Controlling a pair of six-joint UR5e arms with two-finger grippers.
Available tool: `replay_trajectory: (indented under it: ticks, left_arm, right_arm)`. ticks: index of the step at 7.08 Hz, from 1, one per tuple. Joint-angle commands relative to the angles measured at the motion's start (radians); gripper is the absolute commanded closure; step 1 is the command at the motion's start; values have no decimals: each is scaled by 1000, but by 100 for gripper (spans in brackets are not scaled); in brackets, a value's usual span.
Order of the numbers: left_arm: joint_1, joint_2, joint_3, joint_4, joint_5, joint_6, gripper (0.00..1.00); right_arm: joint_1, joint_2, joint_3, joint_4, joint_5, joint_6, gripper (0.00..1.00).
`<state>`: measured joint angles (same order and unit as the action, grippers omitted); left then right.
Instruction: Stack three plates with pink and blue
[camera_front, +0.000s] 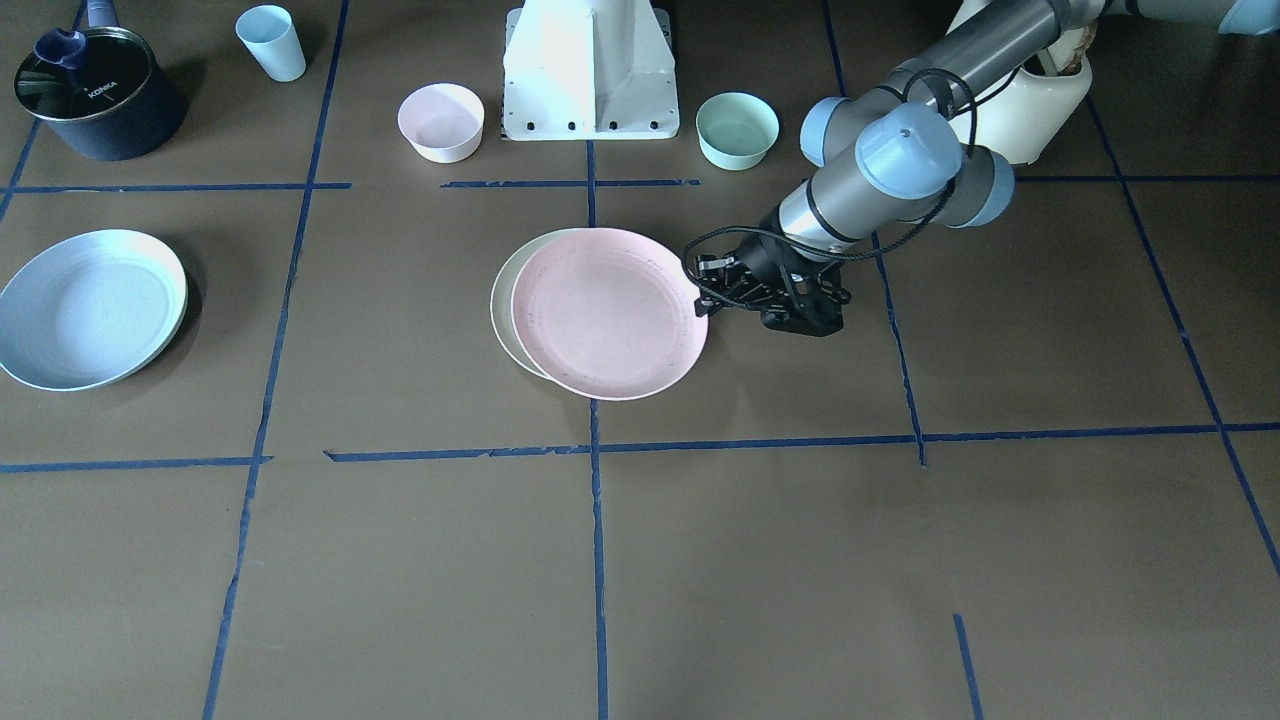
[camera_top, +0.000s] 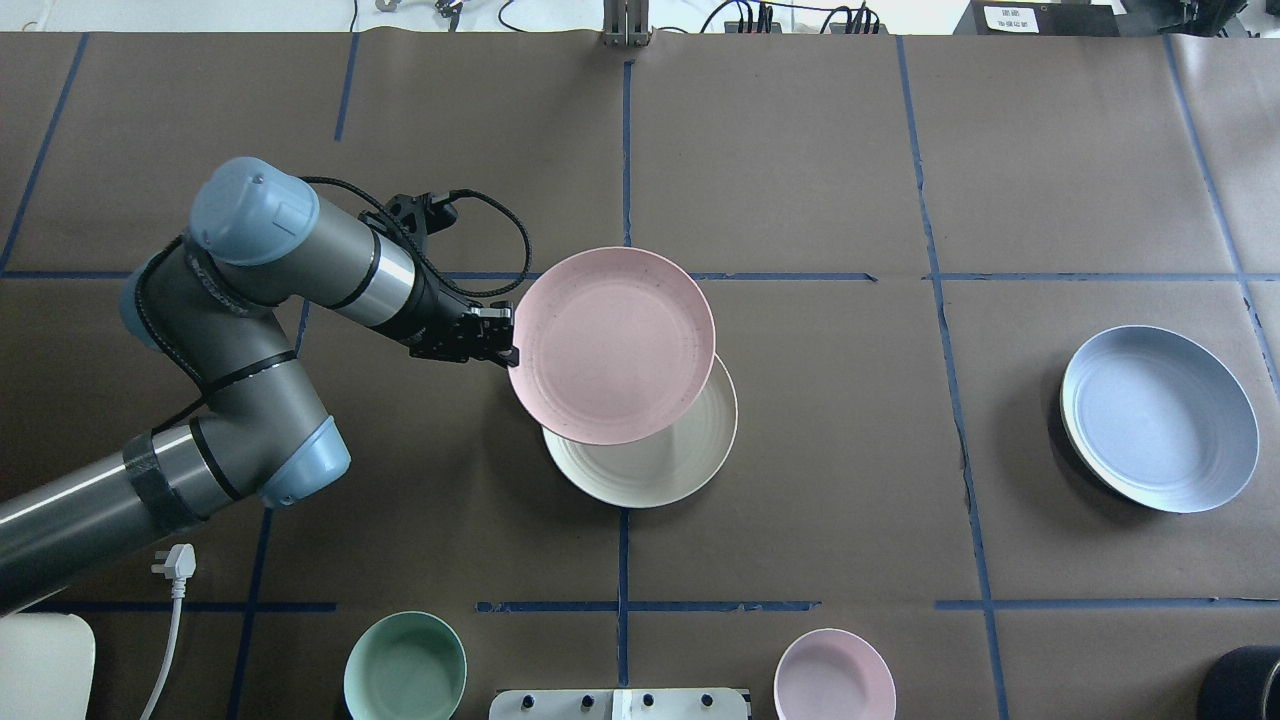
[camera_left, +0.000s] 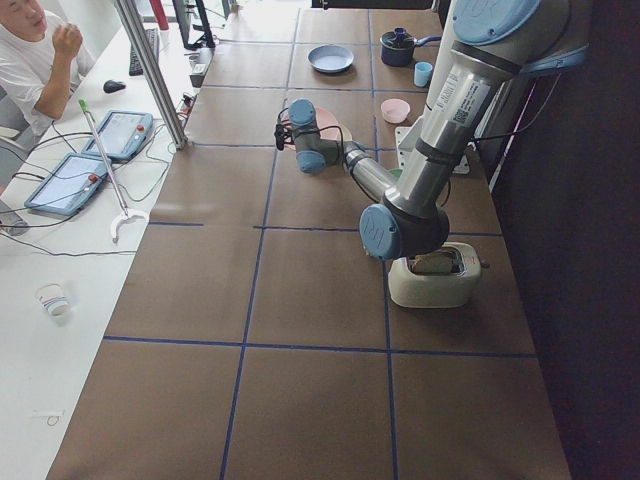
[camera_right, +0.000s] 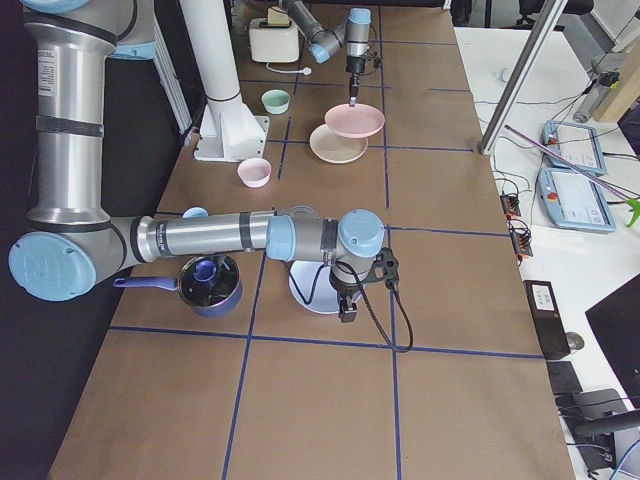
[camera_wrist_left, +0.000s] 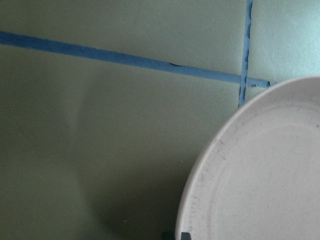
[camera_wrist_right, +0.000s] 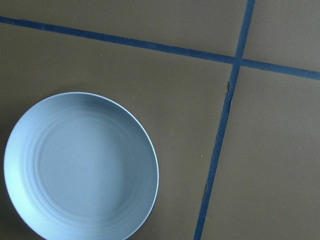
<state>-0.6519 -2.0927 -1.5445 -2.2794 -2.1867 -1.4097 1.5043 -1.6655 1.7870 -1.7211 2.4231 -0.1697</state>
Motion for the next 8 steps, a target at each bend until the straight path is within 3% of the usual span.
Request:
replay_trajectory:
  ticks: [1, 2, 4, 5, 6, 7, 8]
  left_arm:
    - [43, -20, 1, 3, 59, -5, 69]
    - [43, -20, 1, 3, 65, -5, 1]
    - [37, -9, -43, 1, 62, -11, 0]
    - [19, 12, -102, 3, 61, -14, 0]
    - [3, 70, -164, 18, 61, -14, 0]
    - [-30, 95, -192, 44, 56, -12, 0]
    - [-43, 102, -189, 66, 58, -6, 0]
  right_arm:
    - [-1, 1, 0, 0, 16, 1, 0]
    - [-2, 1, 0, 0, 22, -1, 0]
    - [-48, 1, -3, 33, 51, 7, 0]
    - [-67, -9, -11, 110, 50, 59, 0]
    - [-103, -10, -14, 182, 42, 211, 0]
    - [-146, -10, -50, 301, 27, 378, 0]
    - [-192, -25, -108, 492, 7, 542, 0]
